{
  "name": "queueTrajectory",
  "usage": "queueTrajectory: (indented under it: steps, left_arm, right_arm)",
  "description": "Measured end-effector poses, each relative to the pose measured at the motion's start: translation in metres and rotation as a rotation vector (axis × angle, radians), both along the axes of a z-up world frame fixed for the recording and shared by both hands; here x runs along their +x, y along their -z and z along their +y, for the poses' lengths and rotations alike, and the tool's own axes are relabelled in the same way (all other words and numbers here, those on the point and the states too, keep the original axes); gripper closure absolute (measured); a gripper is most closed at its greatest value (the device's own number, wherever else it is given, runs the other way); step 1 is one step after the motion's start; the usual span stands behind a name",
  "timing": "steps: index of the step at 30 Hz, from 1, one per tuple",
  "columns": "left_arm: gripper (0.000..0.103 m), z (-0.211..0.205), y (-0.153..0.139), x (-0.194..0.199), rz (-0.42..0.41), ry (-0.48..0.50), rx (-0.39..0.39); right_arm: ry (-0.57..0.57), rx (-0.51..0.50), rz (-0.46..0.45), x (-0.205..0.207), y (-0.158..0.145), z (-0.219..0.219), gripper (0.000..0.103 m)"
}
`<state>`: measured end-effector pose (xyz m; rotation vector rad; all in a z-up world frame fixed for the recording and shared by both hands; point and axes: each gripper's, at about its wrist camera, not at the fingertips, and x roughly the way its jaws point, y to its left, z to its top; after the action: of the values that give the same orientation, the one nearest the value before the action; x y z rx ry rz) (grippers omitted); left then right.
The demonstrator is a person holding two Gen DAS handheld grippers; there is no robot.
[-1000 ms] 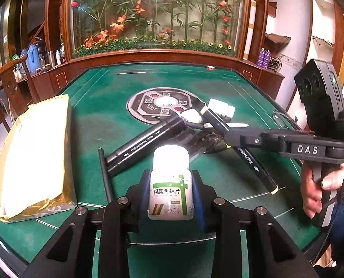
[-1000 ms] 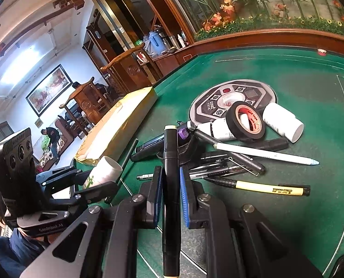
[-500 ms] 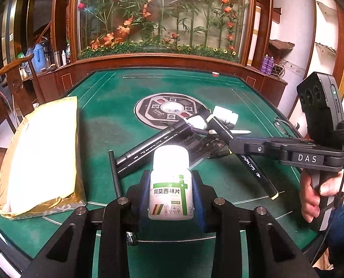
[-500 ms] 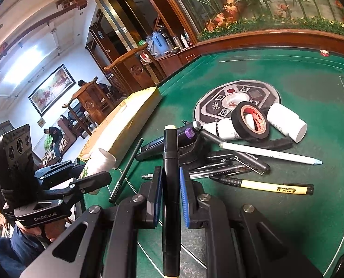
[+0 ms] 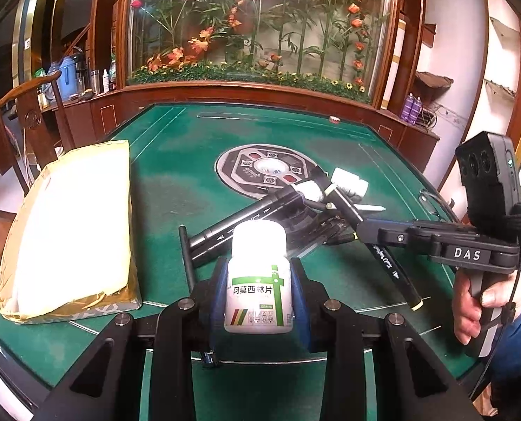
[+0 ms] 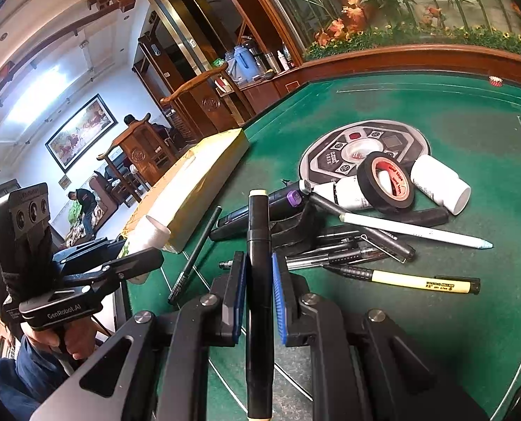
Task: Organize rigid objects
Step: 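Carry the pill bottle and black marker over the yellow-rimmed tray with both tools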
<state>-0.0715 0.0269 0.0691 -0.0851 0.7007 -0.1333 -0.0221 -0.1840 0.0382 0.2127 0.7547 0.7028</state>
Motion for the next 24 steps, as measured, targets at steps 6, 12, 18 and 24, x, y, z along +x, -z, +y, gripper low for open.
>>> queueTrajectory:
  steps: [6, 12, 18, 24]
  left_arm:
    - [0.068, 0.001, 0.002, -0.001, 0.0, 0.003, -0.005]
    - [0.068, 0.005, 0.0, -0.004, -0.007, -0.005, -0.015]
    - [0.068, 0.011, -0.001, -0.005, -0.008, -0.018, -0.02]
    - [0.068, 0.013, -0.003, -0.008, -0.01, -0.023, -0.02]
  right_arm:
    - [-0.003, -0.008, 0.008, 0.0, 0.003, 0.005, 0.089]
    - [-0.002, -0.006, 0.022, 0.001, 0.005, 0.008, 0.089]
    - [-0.001, 0.0, 0.027, 0.001, 0.005, 0.009, 0.089]
    - [0.0, 0.003, 0.031, 0.003, 0.005, 0.008, 0.089]
